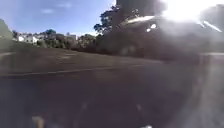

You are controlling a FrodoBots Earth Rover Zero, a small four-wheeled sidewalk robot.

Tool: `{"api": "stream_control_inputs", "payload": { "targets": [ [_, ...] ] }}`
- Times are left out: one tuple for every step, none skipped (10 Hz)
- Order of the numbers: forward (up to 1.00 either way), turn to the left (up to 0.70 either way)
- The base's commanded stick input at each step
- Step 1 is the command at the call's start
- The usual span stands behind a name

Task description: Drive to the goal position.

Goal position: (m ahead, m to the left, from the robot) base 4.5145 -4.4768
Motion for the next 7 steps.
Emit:
{"api": "stream_control_inputs", "payload": {
  "targets": [
    [1.0,-0.4],
    [1.0,-0.4],
    [1.0,-0.4],
    [1.0,-0.4],
    [1.0,-0.4],
    [1.0,0.0],
    [1.0,0.0]
  ]
}}
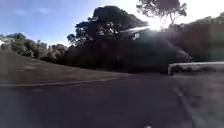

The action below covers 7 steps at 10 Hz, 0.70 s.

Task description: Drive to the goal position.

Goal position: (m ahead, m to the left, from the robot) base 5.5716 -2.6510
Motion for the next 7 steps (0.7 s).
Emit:
{"api": "stream_control_inputs", "payload": {
  "targets": [
    [1.0,0.0],
    [1.0,0.0],
    [1.0,0.0],
    [1.0,0.0],
    [1.0,0.0],
    [1.0,0.0],
    [1.0,0.0]
  ]
}}
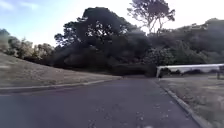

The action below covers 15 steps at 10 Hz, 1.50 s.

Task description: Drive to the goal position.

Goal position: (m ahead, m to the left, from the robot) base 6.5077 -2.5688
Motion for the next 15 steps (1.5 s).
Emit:
{"api": "stream_control_inputs", "payload": {
  "targets": [
    [1.0,0.0],
    [1.0,0.0],
    [1.0,0.0],
    [1.0,0.0],
    [1.0,0.0],
    [1.0,0.0],
    [1.0,0.0],
    [1.0,0.0],
    [1.0,0.0],
    [1.0,-0.05],
    [1.0,-0.3],
    [1.0,-0.4],
    [1.0,-0.4],
    [1.0,-0.17],
    [1.0,0.0]
  ]
}}
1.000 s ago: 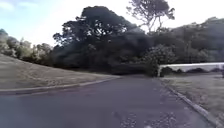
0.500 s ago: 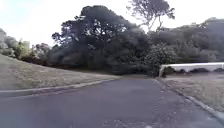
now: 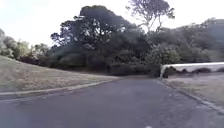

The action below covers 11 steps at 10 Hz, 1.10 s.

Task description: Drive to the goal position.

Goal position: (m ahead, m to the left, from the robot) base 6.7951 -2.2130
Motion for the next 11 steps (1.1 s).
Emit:
{"api": "stream_control_inputs", "payload": {
  "targets": [
    [1.0,0.0],
    [1.0,0.0],
    [1.0,0.0],
    [1.0,0.0],
    [1.0,-0.4],
    [1.0,-0.4],
    [1.0,-0.25],
    [1.0,-0.02],
    [1.0,0.0],
    [1.0,0.0],
    [1.0,0.0]
  ]
}}
